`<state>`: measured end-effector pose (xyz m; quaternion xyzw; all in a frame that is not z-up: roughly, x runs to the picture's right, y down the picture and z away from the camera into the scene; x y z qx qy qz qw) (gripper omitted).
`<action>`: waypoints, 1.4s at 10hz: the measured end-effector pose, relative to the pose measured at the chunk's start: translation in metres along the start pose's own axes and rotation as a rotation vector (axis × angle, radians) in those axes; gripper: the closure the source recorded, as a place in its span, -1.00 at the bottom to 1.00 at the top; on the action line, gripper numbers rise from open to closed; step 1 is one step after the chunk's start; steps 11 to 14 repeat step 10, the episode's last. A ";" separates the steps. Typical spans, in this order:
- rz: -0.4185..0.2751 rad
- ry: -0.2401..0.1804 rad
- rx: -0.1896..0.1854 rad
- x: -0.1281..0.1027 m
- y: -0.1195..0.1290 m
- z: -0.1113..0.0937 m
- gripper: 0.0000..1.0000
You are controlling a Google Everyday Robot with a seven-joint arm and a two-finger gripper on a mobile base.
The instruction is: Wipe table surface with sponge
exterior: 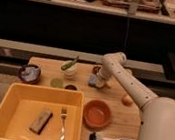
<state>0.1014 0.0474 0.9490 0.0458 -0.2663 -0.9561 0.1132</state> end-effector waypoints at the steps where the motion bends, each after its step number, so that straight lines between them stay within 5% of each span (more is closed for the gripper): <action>1: -0.015 0.006 0.007 0.001 -0.009 0.000 1.00; 5: -0.049 0.004 0.018 -0.014 -0.059 -0.017 1.00; 10: 0.027 -0.052 -0.010 -0.071 -0.065 -0.039 1.00; 14: 0.027 -0.052 -0.010 -0.071 -0.065 -0.039 1.00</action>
